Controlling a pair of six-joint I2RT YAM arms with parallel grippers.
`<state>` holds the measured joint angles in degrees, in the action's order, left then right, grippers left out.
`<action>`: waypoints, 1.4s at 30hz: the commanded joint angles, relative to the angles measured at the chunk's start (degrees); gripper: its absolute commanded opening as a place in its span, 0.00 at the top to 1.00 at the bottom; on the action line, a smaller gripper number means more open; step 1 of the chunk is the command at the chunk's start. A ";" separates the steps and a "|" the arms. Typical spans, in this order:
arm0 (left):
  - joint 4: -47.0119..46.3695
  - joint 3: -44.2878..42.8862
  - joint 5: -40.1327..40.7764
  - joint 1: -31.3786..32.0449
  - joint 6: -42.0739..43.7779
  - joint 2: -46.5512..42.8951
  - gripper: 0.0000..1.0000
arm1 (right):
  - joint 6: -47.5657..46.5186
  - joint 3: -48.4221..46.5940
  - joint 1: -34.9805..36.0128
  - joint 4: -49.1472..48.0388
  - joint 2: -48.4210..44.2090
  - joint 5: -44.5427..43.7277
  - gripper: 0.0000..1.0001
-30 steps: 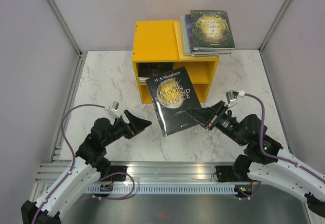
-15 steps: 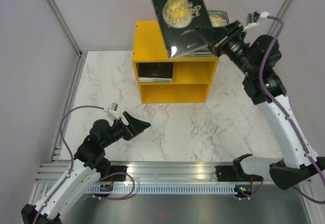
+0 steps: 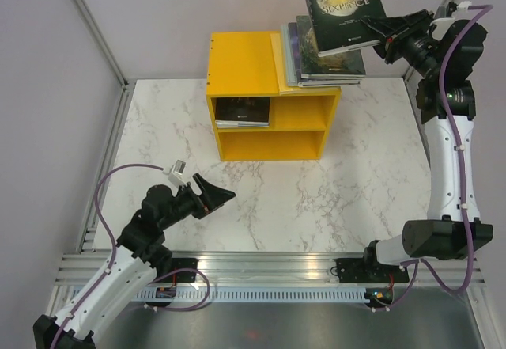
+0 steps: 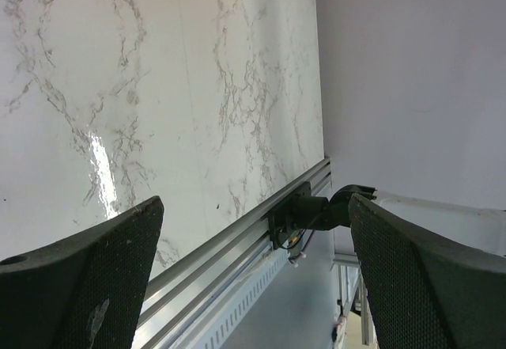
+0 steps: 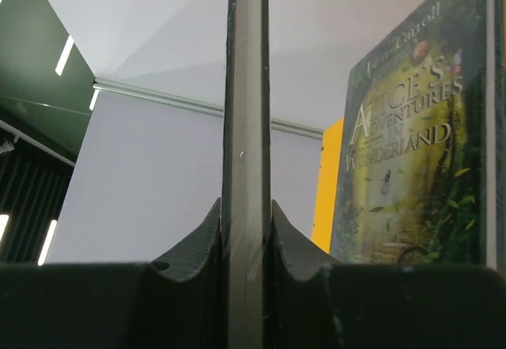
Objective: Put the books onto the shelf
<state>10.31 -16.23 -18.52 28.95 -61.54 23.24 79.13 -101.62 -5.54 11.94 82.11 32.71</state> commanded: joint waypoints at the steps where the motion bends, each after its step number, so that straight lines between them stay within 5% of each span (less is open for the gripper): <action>1: -3.27 0.85 -1.25 -0.30 1.86 1.10 0.01 | 2.17 -1.22 -0.87 -5.53 -1.07 5.17 1.00; 17: -4.59 1.81 -1.69 -0.30 1.16 1.80 0.01 | -3.90 3.80 -0.70 -2.19 -1.69 -1.33 1.00; 19: -4.77 1.90 -1.52 -0.30 1.07 1.89 0.01 | -4.60 3.37 -0.44 -2.28 -1.25 -1.33 0.91; 24: -5.30 2.25 -1.60 -0.30 0.98 2.51 0.02 | -8.72 0.56 1.05 0.79 0.15 -1.51 0.40; 30: -5.65 2.34 -1.52 -0.30 0.98 2.86 0.02 | -18.65 -6.73 1.23 12.82 3.05 -2.38 0.02; 42: -6.26 2.69 -1.25 -0.30 0.98 3.82 0.03 | -37.55 -21.51 1.76 37.18 10.88 -5.98 0.02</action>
<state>6.61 -13.67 -19.53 28.95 -61.56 26.50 48.49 -120.31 -4.21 43.92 92.40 28.47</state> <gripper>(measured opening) 0.972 0.982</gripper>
